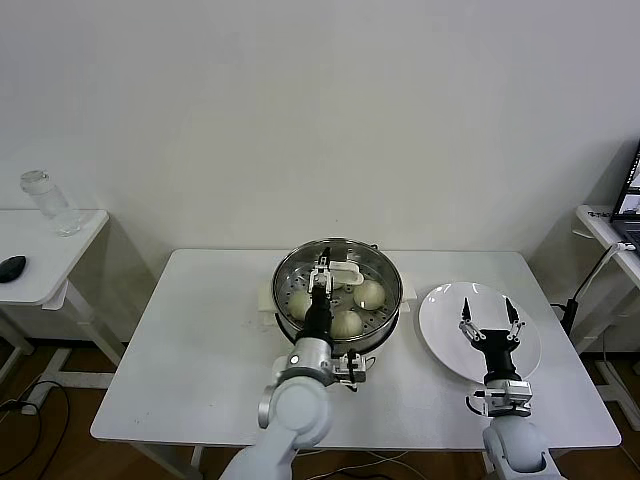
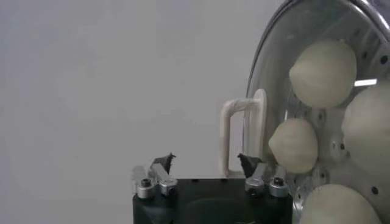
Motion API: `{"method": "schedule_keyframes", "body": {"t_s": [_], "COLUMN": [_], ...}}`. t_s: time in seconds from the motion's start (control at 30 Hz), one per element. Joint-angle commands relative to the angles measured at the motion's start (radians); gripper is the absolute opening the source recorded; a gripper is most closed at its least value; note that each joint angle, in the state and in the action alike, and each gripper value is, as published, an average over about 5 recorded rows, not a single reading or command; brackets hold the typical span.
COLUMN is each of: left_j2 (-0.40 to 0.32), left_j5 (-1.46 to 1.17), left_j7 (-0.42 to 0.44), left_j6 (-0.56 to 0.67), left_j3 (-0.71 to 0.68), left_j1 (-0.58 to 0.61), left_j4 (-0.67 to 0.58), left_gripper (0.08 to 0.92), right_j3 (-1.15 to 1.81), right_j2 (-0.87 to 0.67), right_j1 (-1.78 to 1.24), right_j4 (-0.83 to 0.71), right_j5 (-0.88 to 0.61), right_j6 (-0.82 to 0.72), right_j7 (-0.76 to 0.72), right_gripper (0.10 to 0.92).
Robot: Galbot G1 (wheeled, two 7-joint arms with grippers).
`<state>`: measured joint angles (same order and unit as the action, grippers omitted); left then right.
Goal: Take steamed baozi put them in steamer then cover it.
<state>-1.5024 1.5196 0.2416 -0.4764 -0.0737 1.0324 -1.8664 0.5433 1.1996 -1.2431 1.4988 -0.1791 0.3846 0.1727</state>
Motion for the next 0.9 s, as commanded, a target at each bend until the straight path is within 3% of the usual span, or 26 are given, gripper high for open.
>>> {"method": "schedule_keyframes", "body": {"t_s": [0.03, 0.2, 0.37, 0.6, 0.9], "left_j2": [0.077, 0.102, 0.117, 0.152, 0.171], "left_j5": [-0.268, -0.632, -1.018, -1.373, -1.526], "left_j7": [-0.014, -0.130, -0.235, -0.236, -0.141], "left_j6": [0.008, 0.066, 0.141, 0.251, 0.503], "left_j3": [0.035, 0.189, 0.436, 0.712, 0.774], "left_j1": [0.054, 0.053, 0.076, 0.190, 0.295], "left_j4": [-0.206, -0.263, -0.225, -0.135, -0.014], "left_gripper": [0.822, 0.823, 0.823, 0.823, 0.823], "right_j3": [0.003, 0.003, -0.011, -0.005, -0.008], "right_j2": [-0.001, -0.013, -0.035, -0.056, -0.079], "right_j1": [-0.001, -0.004, -0.011, -0.033, -0.055], "right_j4": [-0.001, 0.007, 0.031, 0.079, 0.096], "right_j5": [0.000, -0.037, -0.104, -0.209, -0.303], "right_j6": [0.003, -0.009, -0.083, -0.175, -0.228], "right_j7": [-0.001, -0.010, 0.009, -0.008, -0.008], "right_gripper": [0.823, 0.823, 0.823, 0.823, 0.823]}}
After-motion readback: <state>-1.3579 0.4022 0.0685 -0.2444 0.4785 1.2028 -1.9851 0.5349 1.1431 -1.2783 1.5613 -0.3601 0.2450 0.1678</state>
